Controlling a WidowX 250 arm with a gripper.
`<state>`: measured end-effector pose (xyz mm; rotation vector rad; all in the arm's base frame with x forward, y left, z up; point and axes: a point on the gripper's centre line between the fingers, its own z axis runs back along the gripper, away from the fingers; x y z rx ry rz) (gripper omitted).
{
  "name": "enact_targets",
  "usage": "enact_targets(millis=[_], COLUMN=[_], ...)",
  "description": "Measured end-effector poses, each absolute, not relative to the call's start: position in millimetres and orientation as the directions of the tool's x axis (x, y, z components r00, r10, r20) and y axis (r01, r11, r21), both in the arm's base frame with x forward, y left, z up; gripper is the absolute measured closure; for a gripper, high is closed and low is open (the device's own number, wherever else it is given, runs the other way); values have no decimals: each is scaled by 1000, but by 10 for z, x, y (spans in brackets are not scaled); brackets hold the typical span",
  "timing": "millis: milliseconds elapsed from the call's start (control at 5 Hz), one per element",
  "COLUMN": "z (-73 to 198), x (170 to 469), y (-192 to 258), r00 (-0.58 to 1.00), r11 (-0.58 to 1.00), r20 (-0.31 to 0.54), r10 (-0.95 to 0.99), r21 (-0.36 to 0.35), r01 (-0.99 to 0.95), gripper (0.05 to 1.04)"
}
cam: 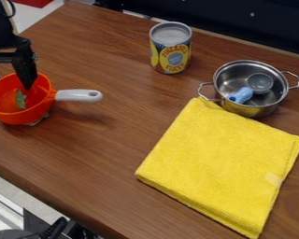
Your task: Move the strawberry to the silver pot
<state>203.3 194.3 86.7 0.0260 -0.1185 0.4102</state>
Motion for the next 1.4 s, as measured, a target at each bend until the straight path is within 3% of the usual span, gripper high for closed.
enact_targets(millis=[1400], z=[729], x=[2078], y=[1889], r00=[892], r11=[903], r20=[183], r10=[414], r21=[39], r01=[-427], gripper=[83])
